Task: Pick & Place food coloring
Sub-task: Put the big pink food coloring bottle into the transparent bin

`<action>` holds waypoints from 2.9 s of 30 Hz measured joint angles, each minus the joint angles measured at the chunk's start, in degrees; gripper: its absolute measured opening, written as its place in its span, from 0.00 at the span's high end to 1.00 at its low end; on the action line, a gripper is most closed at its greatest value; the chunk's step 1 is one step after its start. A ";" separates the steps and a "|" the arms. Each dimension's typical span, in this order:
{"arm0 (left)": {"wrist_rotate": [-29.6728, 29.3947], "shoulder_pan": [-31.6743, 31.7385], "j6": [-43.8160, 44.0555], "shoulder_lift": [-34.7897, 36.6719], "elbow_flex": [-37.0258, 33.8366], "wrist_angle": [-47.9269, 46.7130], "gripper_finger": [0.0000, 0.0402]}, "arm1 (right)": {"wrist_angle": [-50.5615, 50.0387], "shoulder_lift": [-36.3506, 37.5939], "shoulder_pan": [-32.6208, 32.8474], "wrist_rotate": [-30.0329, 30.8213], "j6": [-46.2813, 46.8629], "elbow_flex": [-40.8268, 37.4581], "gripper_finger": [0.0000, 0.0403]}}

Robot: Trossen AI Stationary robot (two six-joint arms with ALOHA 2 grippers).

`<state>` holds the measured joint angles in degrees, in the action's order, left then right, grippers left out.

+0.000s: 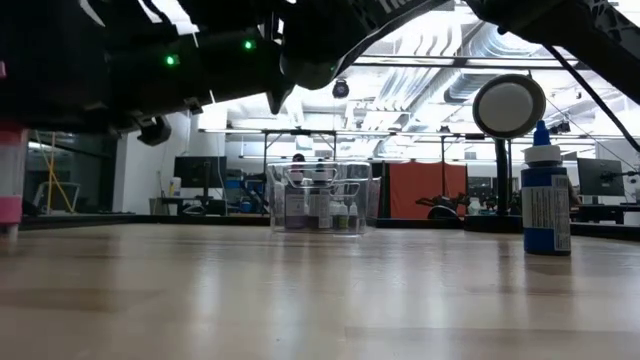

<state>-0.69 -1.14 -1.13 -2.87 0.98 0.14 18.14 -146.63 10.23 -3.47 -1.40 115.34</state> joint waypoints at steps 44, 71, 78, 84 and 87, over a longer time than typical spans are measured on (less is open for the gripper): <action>-0.02 0.01 0.00 0.00 0.00 0.00 0.41 | -16.37 28.56 -0.97 3.57 -13.03 0.07 0.73; -0.06 0.01 0.00 0.00 0.02 0.00 0.41 | -33.52 35.98 -13.91 31.16 -5.17 0.10 0.73; -0.02 0.01 0.00 0.00 0.01 0.00 0.41 | -40.12 35.96 -17.96 32.82 -0.39 0.10 0.73; -0.02 -0.01 0.00 0.00 0.00 0.00 0.41 | -44.09 36.56 -19.70 31.84 -0.14 0.10 0.73; -0.02 -0.01 0.00 0.00 0.01 -0.02 0.41 | -46.74 37.71 -20.79 29.79 -0.30 0.07 0.73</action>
<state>-0.71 -1.15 -1.13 -2.87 0.98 0.12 -28.60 -108.92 -10.56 26.32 -1.69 115.42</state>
